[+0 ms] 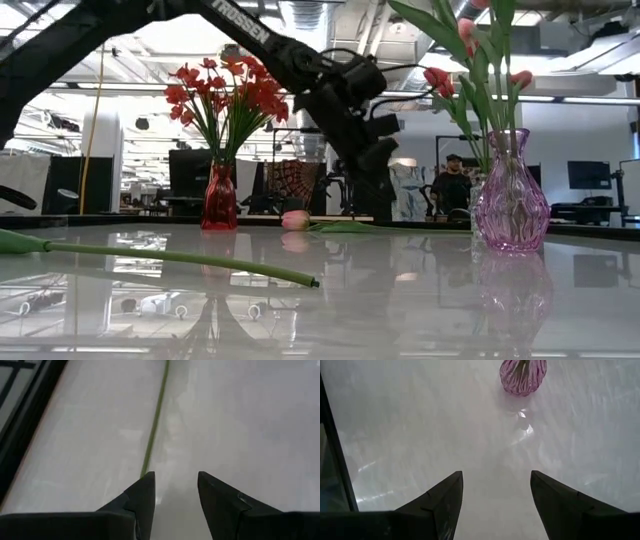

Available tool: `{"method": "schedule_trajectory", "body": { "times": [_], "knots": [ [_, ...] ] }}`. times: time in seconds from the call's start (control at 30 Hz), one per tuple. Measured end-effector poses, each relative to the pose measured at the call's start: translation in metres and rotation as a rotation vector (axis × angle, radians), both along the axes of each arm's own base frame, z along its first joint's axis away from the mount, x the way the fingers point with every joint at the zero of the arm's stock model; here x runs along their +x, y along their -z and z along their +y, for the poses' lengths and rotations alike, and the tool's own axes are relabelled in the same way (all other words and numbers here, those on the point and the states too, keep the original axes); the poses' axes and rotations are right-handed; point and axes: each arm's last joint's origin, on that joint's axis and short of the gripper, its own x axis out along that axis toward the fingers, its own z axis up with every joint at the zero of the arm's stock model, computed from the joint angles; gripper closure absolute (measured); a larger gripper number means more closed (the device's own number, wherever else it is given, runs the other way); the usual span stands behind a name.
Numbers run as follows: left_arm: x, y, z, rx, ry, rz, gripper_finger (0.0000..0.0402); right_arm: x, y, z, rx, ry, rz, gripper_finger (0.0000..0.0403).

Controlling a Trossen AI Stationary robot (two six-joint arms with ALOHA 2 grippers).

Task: Sort flowers into vase by color
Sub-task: Put the pink tulip into the purple flower vase

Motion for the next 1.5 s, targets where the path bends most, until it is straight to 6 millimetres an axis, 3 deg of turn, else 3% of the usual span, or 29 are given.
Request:
{"method": "schedule_trajectory", "body": {
  "times": [0.1,0.33,0.8,1.5],
  "knots": [
    [-0.006,-0.004,0.000,0.027,-0.004,0.056,0.0265,0.000,0.000,0.000,-0.001,-0.003,0.000,0.0143],
    [-0.020,0.005,0.024,0.028,-0.086,0.136,0.0265,0.001,0.000,0.001,0.009,0.000,-0.006,0.0143],
    [-0.047,0.006,0.044,-0.019,-0.015,0.360,0.0265,0.001,0.000,0.001,0.010,0.002,-0.007,0.0143],
    [-0.059,0.020,0.041,-0.084,-0.005,0.453,0.0279,0.003,-0.001,0.003,0.034,0.003,-0.024,0.0143]
  ]
}}
